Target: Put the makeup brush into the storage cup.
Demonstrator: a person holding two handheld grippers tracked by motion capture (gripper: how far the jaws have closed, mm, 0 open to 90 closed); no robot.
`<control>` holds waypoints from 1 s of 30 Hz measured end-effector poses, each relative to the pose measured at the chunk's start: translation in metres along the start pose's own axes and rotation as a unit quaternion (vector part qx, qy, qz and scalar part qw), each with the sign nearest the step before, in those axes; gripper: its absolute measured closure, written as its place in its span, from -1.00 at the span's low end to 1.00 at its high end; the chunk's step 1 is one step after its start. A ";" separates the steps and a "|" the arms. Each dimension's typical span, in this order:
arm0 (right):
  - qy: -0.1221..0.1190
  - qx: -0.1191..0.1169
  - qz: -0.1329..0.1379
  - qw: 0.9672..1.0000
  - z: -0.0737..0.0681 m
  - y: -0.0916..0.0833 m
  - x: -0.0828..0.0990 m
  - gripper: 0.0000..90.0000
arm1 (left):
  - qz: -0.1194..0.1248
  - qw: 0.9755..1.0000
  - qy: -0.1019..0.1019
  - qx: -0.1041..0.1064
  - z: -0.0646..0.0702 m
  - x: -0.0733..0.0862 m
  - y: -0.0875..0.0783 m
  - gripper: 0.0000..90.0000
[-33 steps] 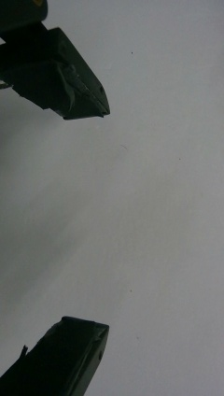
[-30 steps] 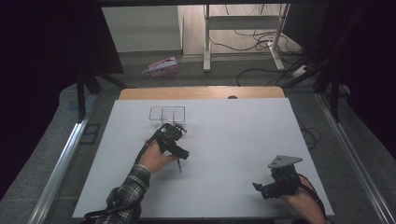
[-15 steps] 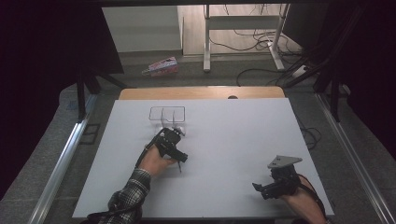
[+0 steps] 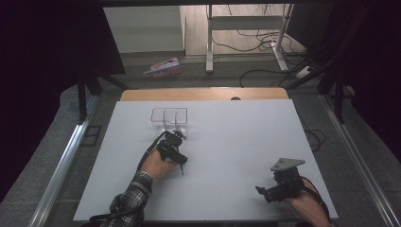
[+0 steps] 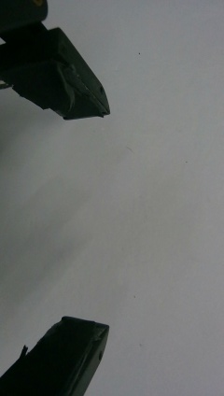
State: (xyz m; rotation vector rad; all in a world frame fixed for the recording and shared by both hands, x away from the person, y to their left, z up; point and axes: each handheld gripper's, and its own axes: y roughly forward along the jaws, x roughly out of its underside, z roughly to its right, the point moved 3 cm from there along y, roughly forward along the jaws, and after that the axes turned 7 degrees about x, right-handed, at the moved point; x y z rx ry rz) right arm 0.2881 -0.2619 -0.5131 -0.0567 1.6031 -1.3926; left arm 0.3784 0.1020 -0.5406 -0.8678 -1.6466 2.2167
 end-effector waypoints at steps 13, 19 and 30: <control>-0.003 0.000 -0.002 1.000 -0.001 0.001 0.000 -1.00 | -0.025 1.000 -0.006 0.009 -0.002 0.004 -0.008 0.71; -0.004 0.000 -0.002 1.000 -0.001 0.001 0.000 -1.00 | -0.032 0.999 -0.006 0.016 -0.003 0.005 -0.008 0.90; -0.001 -0.001 -0.001 1.000 0.000 0.001 0.000 -1.00 | -0.014 1.000 0.008 0.026 0.000 0.005 -0.011 0.90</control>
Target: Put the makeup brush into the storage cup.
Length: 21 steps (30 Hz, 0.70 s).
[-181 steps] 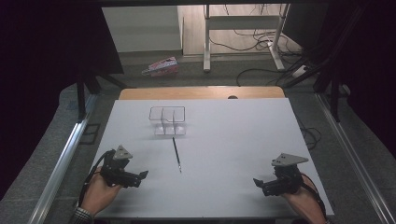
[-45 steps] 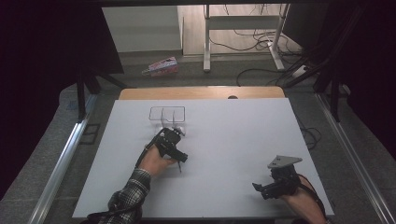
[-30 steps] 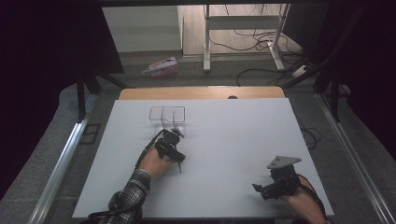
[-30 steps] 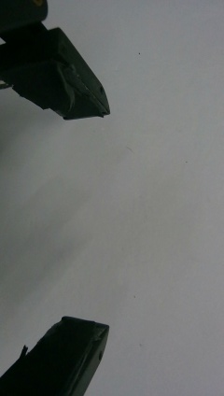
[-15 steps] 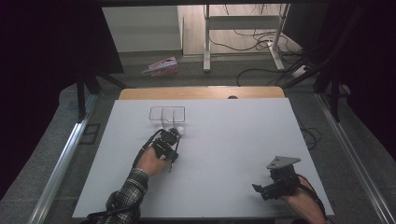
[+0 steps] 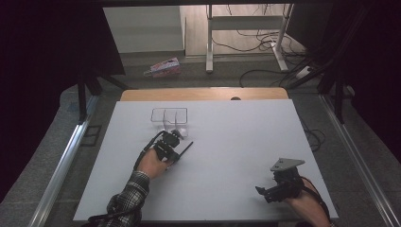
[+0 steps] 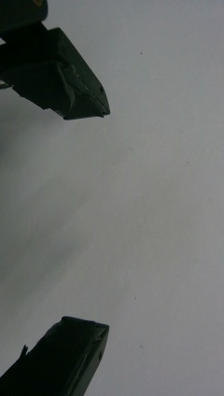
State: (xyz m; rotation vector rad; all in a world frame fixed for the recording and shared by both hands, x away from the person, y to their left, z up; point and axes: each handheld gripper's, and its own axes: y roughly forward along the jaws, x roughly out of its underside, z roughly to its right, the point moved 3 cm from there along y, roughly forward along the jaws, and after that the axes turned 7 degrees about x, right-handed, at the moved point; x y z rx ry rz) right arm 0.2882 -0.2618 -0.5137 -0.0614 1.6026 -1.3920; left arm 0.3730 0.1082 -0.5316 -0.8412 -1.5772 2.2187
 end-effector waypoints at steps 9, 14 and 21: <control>0.000 0.000 0.000 1.000 0.000 0.000 0.000 -1.00 | 0.029 0.999 0.022 0.017 0.005 0.001 -0.014 0.90; 0.000 0.000 0.001 1.000 0.000 0.000 0.000 -1.00 | 0.047 0.998 0.037 0.030 0.006 0.005 -0.024 0.90; -0.002 -0.006 -0.002 1.000 -0.001 0.000 0.000 -1.00 | 0.083 0.995 0.051 0.038 0.009 0.010 -0.039 0.90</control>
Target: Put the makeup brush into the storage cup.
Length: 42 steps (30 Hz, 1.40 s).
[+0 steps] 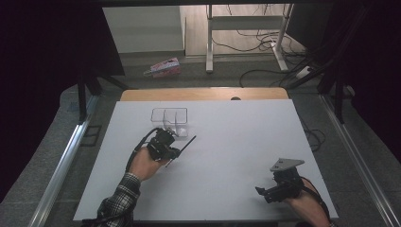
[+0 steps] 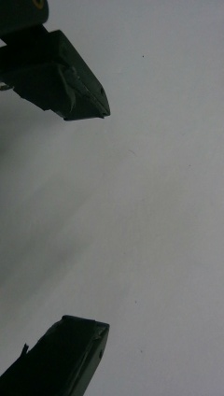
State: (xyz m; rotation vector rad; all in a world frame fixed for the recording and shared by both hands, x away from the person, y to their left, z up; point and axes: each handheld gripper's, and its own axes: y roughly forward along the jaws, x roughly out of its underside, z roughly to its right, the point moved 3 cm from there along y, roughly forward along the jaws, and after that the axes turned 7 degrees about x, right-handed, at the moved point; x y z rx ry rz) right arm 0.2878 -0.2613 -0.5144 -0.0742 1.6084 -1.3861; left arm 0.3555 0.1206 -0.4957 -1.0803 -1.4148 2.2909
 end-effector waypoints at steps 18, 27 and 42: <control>-0.016 -0.006 0.007 1.000 -0.002 -0.001 -0.001 -0.99 | 0.061 0.997 0.042 0.034 0.012 0.017 -0.025 0.90; -0.024 -0.002 0.014 1.000 -0.004 -0.002 -0.003 -0.99 | 0.090 0.993 0.056 0.042 0.015 0.032 -0.031 0.90; -0.035 0.004 0.025 0.999 -0.007 -0.004 -0.006 -0.99 | 0.127 0.986 0.087 0.059 0.026 0.049 -0.036 0.90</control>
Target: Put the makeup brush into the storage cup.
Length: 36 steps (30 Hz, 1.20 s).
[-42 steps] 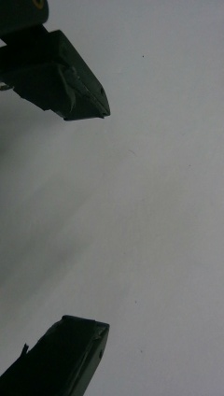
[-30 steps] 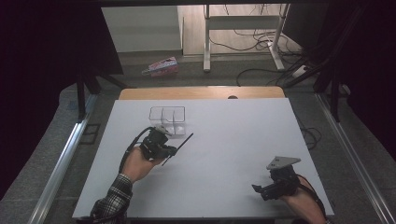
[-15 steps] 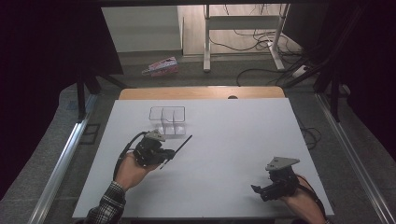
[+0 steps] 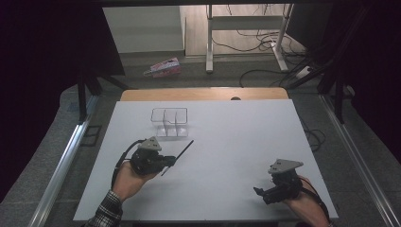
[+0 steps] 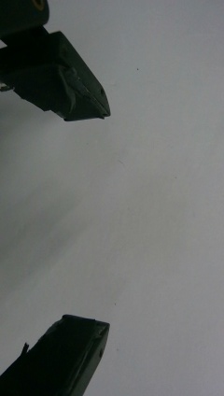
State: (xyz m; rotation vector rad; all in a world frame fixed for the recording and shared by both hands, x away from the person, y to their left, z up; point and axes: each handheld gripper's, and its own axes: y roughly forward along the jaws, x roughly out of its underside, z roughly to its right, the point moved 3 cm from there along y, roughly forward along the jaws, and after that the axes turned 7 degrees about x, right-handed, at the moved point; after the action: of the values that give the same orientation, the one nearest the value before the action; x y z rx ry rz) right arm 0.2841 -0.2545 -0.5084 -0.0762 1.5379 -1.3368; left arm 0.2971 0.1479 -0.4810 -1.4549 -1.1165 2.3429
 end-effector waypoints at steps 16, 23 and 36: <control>-0.005 0.015 0.010 1.000 -0.003 -0.003 -0.005 -1.00 | -0.002 1.000 0.015 0.024 0.018 0.007 0.010 0.90; -0.017 0.019 0.016 1.000 -0.007 -0.005 -0.009 -1.00 | -0.005 0.999 0.024 0.037 0.026 0.004 0.018 0.90; -0.017 0.002 0.035 0.999 -0.018 -0.008 -0.025 -1.00 | -0.017 0.997 0.033 0.061 0.035 -0.001 0.030 0.90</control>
State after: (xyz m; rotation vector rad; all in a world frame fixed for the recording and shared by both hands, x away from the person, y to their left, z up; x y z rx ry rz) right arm 0.2782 -0.2290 -0.4894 -0.0410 1.4962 -1.2779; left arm 0.2760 0.1087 -0.4919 -1.4471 -0.9550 2.2807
